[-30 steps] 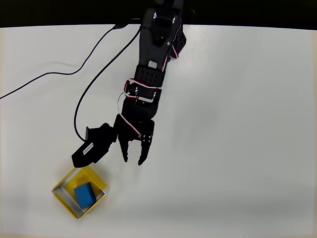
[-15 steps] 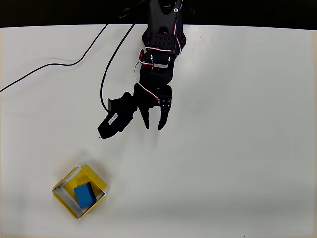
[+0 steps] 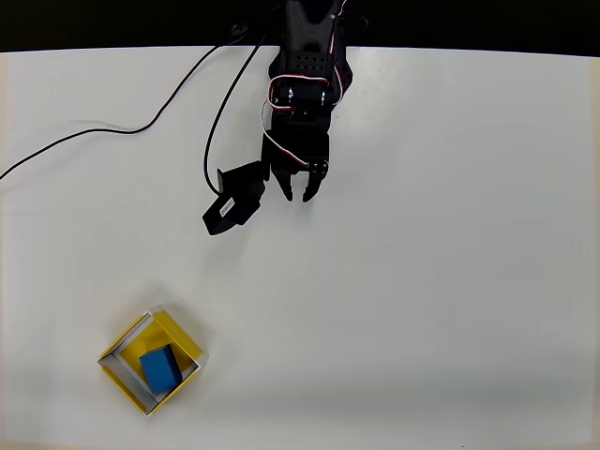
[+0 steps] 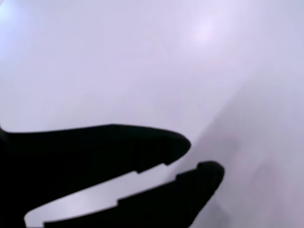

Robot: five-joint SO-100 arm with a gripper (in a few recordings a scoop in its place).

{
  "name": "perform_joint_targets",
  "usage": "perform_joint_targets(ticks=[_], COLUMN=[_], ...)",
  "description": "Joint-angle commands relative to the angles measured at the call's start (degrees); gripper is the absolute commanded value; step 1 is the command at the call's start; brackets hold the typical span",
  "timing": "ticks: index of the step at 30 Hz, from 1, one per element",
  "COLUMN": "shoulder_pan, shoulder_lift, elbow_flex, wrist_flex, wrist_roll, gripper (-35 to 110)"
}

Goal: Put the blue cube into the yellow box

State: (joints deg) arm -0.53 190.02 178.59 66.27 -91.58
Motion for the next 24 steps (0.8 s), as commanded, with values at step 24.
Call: perform_joint_targets(ticks=[24], shoulder_pan=[-1.6], shoulder_lift=[1.5], elbow_flex=[1.6], wrist_flex=[11.3], wrist_roll=[2.5], gripper=[1])
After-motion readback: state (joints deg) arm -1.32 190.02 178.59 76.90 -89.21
